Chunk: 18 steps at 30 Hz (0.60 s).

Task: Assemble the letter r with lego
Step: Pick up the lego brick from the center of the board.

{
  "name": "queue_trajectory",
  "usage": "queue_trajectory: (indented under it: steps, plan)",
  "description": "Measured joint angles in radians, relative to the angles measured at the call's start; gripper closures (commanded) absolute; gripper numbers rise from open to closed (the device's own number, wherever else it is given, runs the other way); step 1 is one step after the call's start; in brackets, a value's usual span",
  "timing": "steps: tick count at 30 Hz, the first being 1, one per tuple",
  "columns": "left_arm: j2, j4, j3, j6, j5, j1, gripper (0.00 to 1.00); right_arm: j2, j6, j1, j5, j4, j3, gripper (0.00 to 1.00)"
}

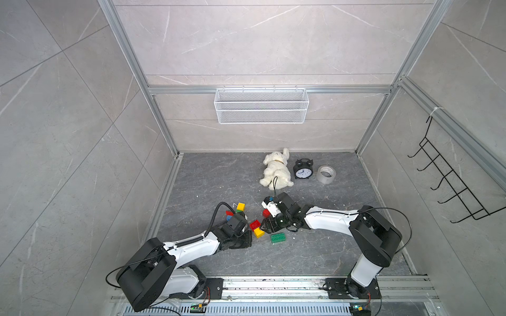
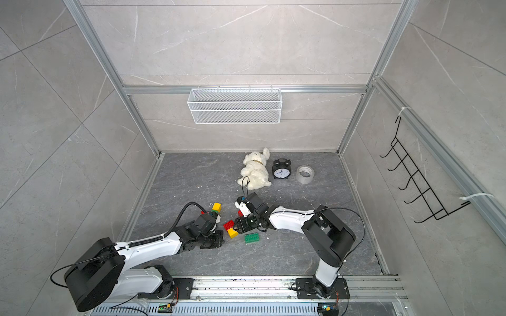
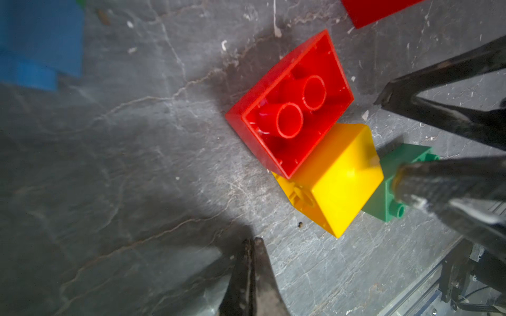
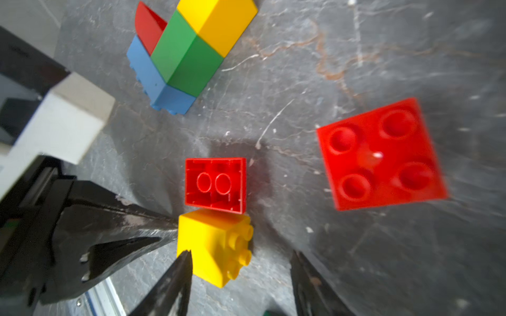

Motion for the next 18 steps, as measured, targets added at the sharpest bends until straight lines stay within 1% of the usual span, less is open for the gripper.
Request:
queue_trajectory:
  steps: [4, 8, 14, 18]
  plan:
    - [-0.053, -0.006, -0.031, -0.016, -0.034, 0.000, 1.00, 0.021, 0.000, 0.008, -0.028, 0.003, 0.005, 0.38]
    - [-0.086, -0.011, -0.047, -0.029, -0.062, 0.000, 1.00, 0.045, -0.003, 0.038, -0.018, -0.023, 0.039, 0.36]
    - [-0.089, -0.013, -0.049, -0.035, -0.076, 0.000, 1.00, 0.053, -0.013, 0.079, 0.052, -0.069, 0.074, 0.35]
    - [-0.087, -0.019, -0.049, -0.035, -0.091, 0.000, 1.00, 0.068, -0.033, 0.103, 0.129, -0.133, 0.115, 0.35]
